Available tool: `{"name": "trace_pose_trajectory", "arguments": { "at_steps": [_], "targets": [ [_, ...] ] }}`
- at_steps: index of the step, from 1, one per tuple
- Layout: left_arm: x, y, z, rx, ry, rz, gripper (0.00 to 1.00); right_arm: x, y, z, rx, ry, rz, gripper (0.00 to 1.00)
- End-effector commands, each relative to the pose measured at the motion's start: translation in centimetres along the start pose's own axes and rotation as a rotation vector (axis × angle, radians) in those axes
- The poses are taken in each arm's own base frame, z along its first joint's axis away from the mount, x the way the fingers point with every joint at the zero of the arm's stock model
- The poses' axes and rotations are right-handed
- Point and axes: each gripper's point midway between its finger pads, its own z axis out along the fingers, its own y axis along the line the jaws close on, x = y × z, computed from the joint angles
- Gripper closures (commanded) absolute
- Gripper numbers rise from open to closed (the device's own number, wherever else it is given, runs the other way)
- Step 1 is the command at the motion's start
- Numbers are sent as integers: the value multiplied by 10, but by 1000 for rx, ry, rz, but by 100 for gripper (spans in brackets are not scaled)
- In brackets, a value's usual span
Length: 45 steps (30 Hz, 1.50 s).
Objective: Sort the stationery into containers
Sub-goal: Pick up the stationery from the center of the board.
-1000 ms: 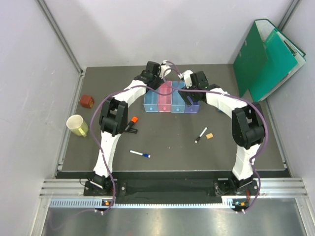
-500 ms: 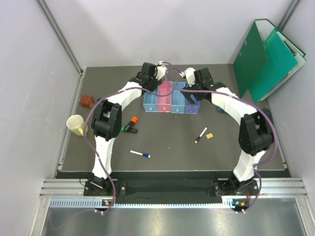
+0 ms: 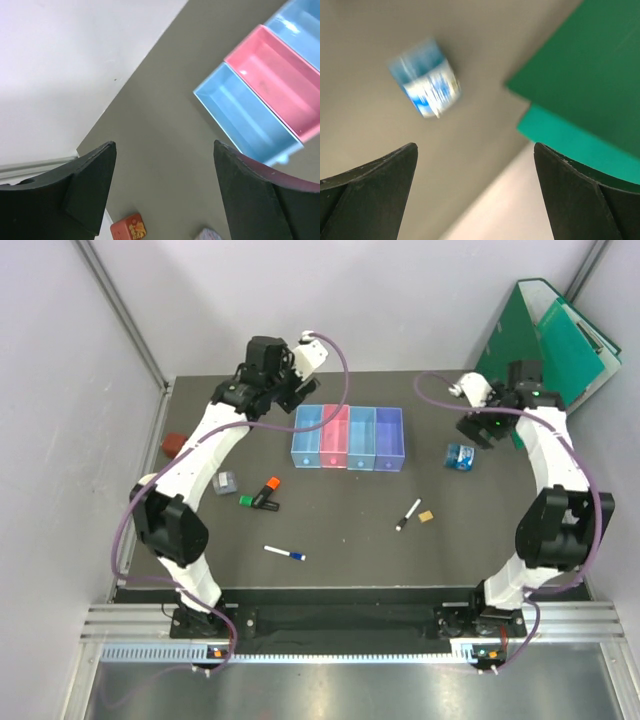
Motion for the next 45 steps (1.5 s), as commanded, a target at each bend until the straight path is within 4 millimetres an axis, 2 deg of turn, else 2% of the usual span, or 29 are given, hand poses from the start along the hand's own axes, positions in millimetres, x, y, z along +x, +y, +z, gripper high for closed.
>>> {"name": "trace_pose_trajectory", "arguments": {
  "at_steps": [1,4,7,12,17,22,29,36,40,45],
  "targets": [
    [15,-33,-33,184,34,45,15,29,8,-2,-188,25,-226,0],
    [19,-32,-43,192,58,53,9,40,5,6,-208,58,-335,0],
    [24,-32,-50,192,79,51,1,45,4,15,-234,78,-372,0],
    [31,-35,-57,192,102,42,1,56,5,32,-284,122,-390,0],
    [37,-29,-63,160,128,46,1,65,17,54,-330,149,-400,0],
    [39,-25,-63,139,140,60,1,54,37,65,-371,120,-399,0],
    [35,-18,-62,116,138,64,1,61,55,89,-403,122,-357,0],
    [32,-15,-63,109,133,67,1,64,55,114,-375,114,-312,2],
    [32,-15,-64,107,135,66,1,60,53,124,-354,95,-273,8],
    [31,-14,-66,105,131,62,1,56,55,130,-338,77,-258,7]
  ]
}}
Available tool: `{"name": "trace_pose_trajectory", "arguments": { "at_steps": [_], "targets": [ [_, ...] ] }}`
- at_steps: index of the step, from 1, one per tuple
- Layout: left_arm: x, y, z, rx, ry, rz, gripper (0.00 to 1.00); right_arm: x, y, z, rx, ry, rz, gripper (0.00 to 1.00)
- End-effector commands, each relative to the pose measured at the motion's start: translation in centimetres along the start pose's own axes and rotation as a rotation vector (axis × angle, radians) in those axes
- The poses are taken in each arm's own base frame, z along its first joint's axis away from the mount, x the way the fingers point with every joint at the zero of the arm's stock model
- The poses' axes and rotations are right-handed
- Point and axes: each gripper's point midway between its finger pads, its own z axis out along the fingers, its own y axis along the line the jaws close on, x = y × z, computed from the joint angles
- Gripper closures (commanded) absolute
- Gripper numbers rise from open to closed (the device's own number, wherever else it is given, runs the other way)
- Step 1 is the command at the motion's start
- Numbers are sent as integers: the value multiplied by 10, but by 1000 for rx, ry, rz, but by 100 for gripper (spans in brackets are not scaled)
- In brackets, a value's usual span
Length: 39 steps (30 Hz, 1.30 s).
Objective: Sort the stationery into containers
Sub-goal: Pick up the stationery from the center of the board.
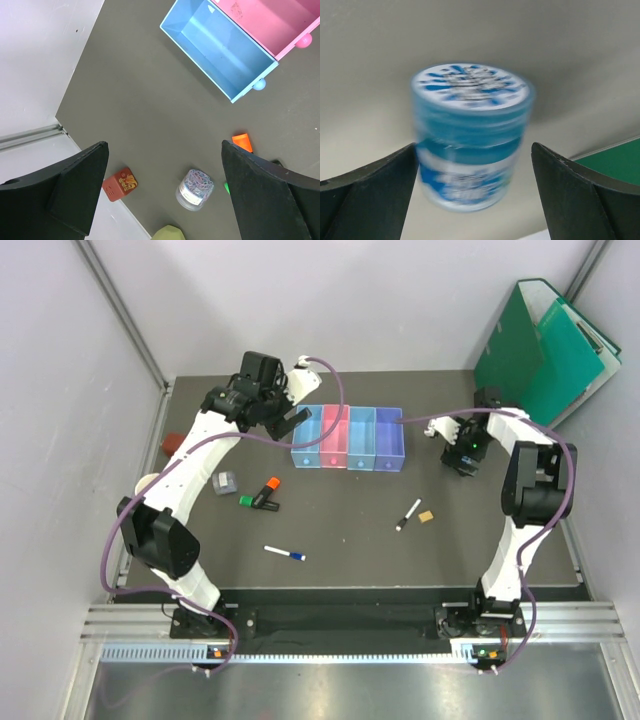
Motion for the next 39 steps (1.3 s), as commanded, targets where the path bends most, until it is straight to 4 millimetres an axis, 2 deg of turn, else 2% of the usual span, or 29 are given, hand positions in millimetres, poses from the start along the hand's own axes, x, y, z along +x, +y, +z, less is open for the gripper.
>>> {"name": "trace_pose_trajectory", "arguments": {
  "at_steps": [1,3,4,6,7,9,10,11,13,14,16,17,19,20,21,22,23,24,25,26,27,29,31,32,33,37,39],
  "targets": [
    [-15,15,-20,-48,-51,-8,1,-12,-6,7,36,-56,19,10],
    [-16,16,-22,-53,-57,-10,1,-13,-9,10,52,-59,29,16],
    [-16,16,-23,-54,-57,-14,1,-12,-9,10,51,-53,40,28],
    [-16,15,-24,-52,-59,-16,1,-11,-9,10,54,-52,54,42],
    [-16,16,-25,-53,-60,-15,1,-11,-7,10,54,-52,57,56],
    [-17,15,-26,-50,-64,-16,1,-16,-11,1,90,-71,62,67],
    [-17,14,-26,-48,-68,-18,1,-15,-7,0,95,-73,62,80],
    [-18,14,-27,-44,-71,-20,1,-17,-8,-4,115,-78,61,88],
    [-20,10,-28,-24,-87,-36,1,-23,-11,-20,182,-110,59,98],
    [-20,7,-27,-11,-90,-43,1,-29,-15,-39,233,-134,54,98],
    [-25,-4,-26,44,-117,-65,1,-35,-15,-52,293,-172,68,100],
    [-26,-8,-26,63,-123,-74,1,-42,-19,-77,361,-204,62,100],
    [-33,-22,-26,138,-164,-94,1,-46,-18,-95,438,-248,74,100],
    [-37,-28,-26,170,-185,-100,1,-54,-18,-123,511,-285,68,100],
    [-41,-34,-25,201,-200,-119,1,-53,-13,-127,544,-282,104,100],
    [-50,-45,-27,266,-243,-124,1,-59,-20,-144,619,-311,108,100],
    [-55,-51,-27,303,-259,-149,1,-66,-16,-174,694,-353,113,100],
    [-62,-54,-29,332,-284,-161,1,-62,-7,-178,722,-349,104,100],
    [-73,-66,-33,415,-333,-167,1,-77,0,-190,764,-377,50,100],
    [-77,-73,-31,463,-342,-194,1,-83,10,-216,836,-395,-14,100],
    [-89,-75,-35,498,-381,-206,1,-90,23,-215,837,-392,-59,100],
    [-105,-89,-38,616,-425,-261,1,-99,35,-243,914,-428,-102,100],
    [-127,-87,-45,666,-487,-284,1,-111,41,-257,950,-443,-117,100],
    [-133,-92,-41,710,-486,-330,1,-115,41,-264,974,-452,-106,100],
    [-146,-91,-50,748,-529,-336,1,-120,42,-272,1003,-449,-95,100],
    [-175,-91,-55,809,-614,-358,1,-138,46,-284,1037,-464,-78,100],
    [-186,-97,-58,841,-635,-348,1,-151,54,-285,1038,-479,-89,100]
  ]
}}
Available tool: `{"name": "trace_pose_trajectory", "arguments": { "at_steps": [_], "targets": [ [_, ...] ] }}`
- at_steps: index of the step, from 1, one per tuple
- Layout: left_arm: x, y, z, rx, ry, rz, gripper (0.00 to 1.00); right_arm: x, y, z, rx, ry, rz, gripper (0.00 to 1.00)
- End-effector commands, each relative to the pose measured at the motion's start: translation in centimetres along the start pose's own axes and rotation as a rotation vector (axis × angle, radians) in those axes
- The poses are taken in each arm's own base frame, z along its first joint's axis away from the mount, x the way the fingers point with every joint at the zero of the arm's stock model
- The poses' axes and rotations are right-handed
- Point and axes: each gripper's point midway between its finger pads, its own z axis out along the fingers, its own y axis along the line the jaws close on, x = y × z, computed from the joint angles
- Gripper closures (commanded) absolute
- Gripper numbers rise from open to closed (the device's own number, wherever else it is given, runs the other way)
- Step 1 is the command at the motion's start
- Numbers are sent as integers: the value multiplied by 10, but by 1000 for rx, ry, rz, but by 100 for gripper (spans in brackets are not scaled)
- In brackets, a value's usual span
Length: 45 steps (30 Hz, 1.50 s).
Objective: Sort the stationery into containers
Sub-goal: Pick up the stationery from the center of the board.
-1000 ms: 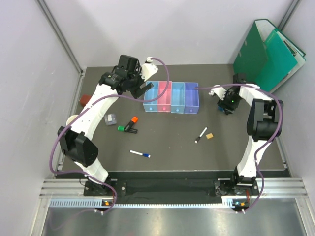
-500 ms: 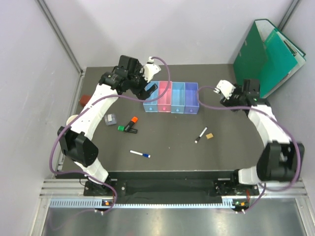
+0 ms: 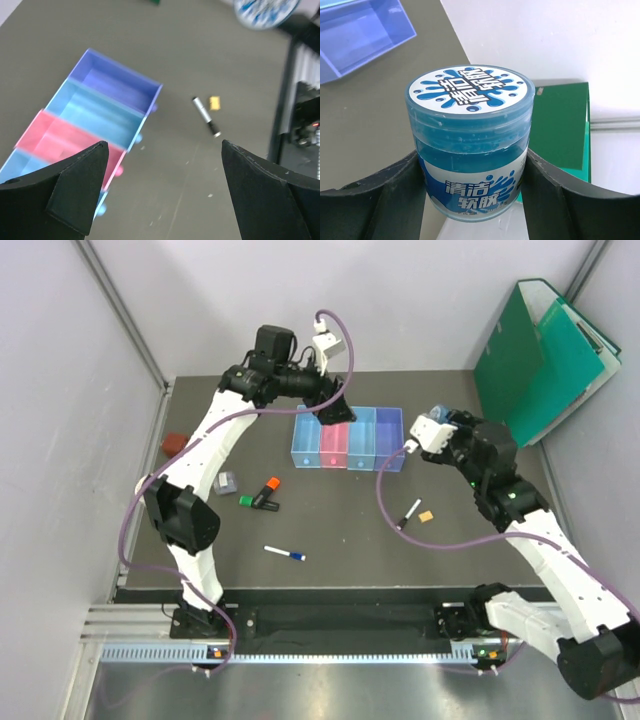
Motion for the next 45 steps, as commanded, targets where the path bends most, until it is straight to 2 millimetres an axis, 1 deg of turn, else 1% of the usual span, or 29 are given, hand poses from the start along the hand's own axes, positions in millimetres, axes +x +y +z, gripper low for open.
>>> {"name": "trace_pose_trajectory", "arguments": {
  "at_steps": [1,3,6,9,11,13,16,17,25,26,28,34,39,45],
  "targets": [
    [-44,-33,11,168,-123,9,1,-36,-32,-10,146,-34,27,100],
    [-52,-40,13,194,-139,18,1,-47,-22,-9,134,-41,8,100],
    [-55,-46,19,236,-152,3,1,-58,-16,-6,132,-50,13,100],
    [-57,-50,26,267,-167,7,1,-63,-15,-2,136,-55,23,100],
    [-56,-57,32,298,-164,-40,1,-65,-13,1,130,-54,17,100],
    [-60,-61,36,319,-180,-32,1,-67,-13,4,125,-51,14,100],
    [-61,-69,42,346,-197,-22,1,-75,-13,7,120,-64,15,100],
    [-56,-69,47,348,-191,-30,1,-79,-16,7,121,-72,19,100],
    [-47,-70,67,351,-190,-23,1,-95,-24,2,127,-111,42,100],
    [-47,-72,69,355,-189,-18,1,-98,-27,0,132,-118,46,100],
    [-47,-75,73,359,-188,-15,1,-99,-27,0,131,-120,48,100],
    [-54,-84,81,381,-197,-15,1,-104,-30,-1,140,-133,52,100],
    [-58,-85,84,383,-205,-13,1,-104,-27,-1,137,-133,50,100],
    [-66,-88,81,393,-224,-9,1,-104,-21,0,126,-134,45,100]
  ]
}}
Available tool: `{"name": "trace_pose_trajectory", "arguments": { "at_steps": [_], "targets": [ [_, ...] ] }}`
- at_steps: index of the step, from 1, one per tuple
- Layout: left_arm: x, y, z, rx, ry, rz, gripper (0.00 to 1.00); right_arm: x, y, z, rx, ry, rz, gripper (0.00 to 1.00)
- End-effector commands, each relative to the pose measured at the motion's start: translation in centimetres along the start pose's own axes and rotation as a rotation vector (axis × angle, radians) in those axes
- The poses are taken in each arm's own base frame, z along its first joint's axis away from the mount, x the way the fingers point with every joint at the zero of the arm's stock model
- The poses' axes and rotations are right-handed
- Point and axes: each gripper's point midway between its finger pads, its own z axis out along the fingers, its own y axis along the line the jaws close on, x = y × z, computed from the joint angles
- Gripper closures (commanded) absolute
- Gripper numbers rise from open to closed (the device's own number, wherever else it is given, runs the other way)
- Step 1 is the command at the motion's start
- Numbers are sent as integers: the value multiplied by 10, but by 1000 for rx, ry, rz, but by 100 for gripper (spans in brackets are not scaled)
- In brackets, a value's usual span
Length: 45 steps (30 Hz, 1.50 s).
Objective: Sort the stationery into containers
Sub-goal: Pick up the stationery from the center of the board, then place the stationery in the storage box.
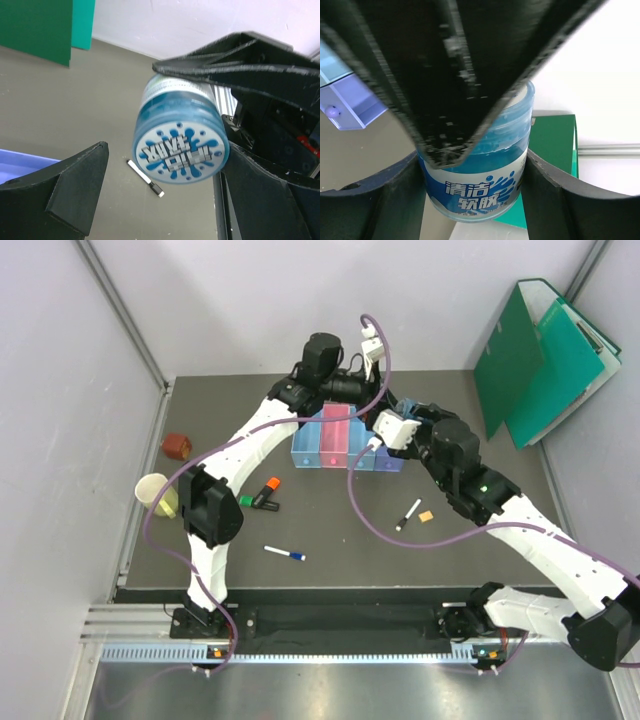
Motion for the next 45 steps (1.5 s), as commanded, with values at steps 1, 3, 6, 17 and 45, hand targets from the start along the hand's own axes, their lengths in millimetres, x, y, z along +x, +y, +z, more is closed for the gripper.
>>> {"name": "trace_pose_trajectory", "arguments": {
  "at_steps": [1,3,6,17,45],
  "targets": [
    [-28,-10,0,26,-60,79,1,-25,-33,-8,106,-79,63,100],
    [-30,-10,0,23,-64,84,1,-25,-32,-8,107,-78,62,100],
    [-31,-12,1,28,-65,82,3,-25,-31,-8,107,-78,61,100],
    [-23,-8,2,13,-51,65,67,-26,-35,-8,124,-81,64,99],
    [18,68,-52,-322,45,85,100,-17,-26,-32,29,-59,94,0]
  ]
}}
